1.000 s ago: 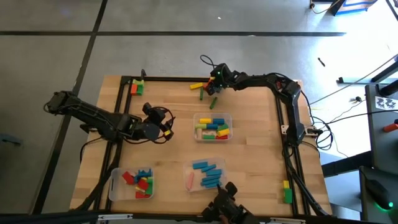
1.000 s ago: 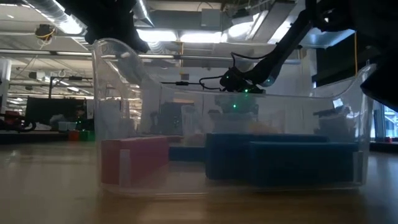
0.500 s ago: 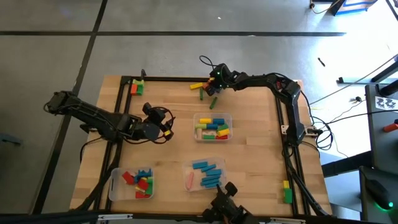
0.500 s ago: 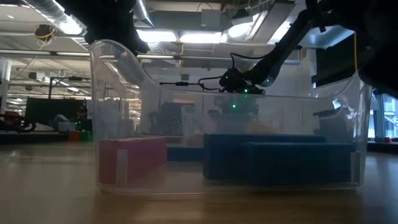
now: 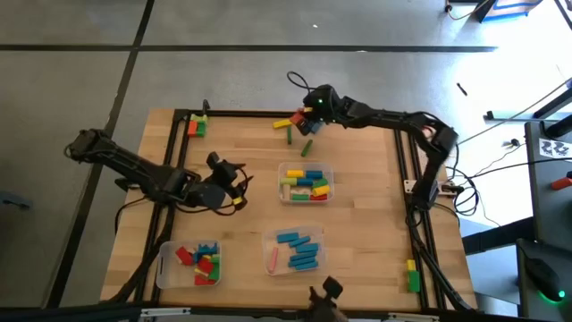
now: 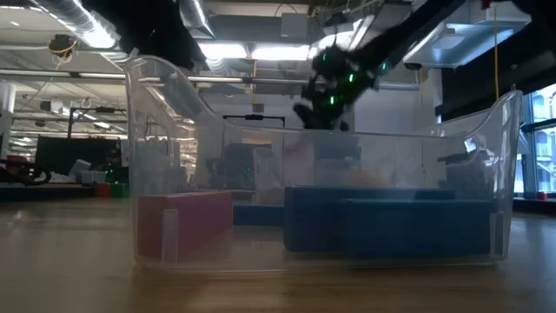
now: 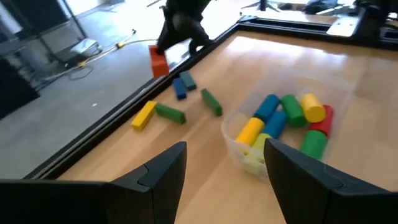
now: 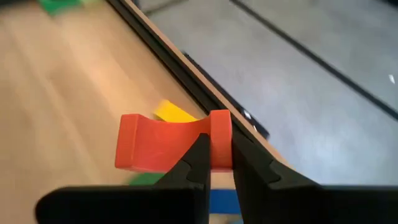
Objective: Sort blocks by size
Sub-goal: Put the orange arch block into the bottom left transparent bin
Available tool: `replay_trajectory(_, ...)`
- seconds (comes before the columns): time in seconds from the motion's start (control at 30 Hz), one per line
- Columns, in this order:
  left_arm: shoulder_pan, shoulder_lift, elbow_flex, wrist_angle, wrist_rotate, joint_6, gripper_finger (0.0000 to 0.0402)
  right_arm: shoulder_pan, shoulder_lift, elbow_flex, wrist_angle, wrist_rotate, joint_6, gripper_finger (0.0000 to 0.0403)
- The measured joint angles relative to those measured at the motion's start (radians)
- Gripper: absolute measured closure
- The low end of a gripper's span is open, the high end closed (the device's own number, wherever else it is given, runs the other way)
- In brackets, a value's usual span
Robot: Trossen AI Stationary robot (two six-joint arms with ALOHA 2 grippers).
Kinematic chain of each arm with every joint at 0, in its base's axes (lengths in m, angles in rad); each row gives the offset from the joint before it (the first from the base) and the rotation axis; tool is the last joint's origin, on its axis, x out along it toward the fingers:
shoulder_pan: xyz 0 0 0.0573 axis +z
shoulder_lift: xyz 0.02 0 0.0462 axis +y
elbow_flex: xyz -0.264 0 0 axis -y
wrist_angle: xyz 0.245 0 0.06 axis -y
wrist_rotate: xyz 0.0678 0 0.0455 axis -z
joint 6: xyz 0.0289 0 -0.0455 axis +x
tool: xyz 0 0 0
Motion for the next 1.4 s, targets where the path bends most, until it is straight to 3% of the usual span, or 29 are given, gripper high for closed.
replay_trajectory(0.33,-0.099,-0.009,0.0,0.038,-0.008,0.06,0.0192,0.203,-0.151,0.0,-0.025,-0.009,0.002,0.0356)
replay_trajectory(0.77,-0.201,-0.037,0.0,0.04,-0.008,0.081,0.0192,0.464,-0.154,0.0,-0.027,0.047,0.03,0.0355)
replay_trajectory(1.4,-0.359,-0.044,0.0,0.043,-0.008,0.035,0.0192,0.72,-0.138,0.002,0.023,0.101,0.114,0.0354)
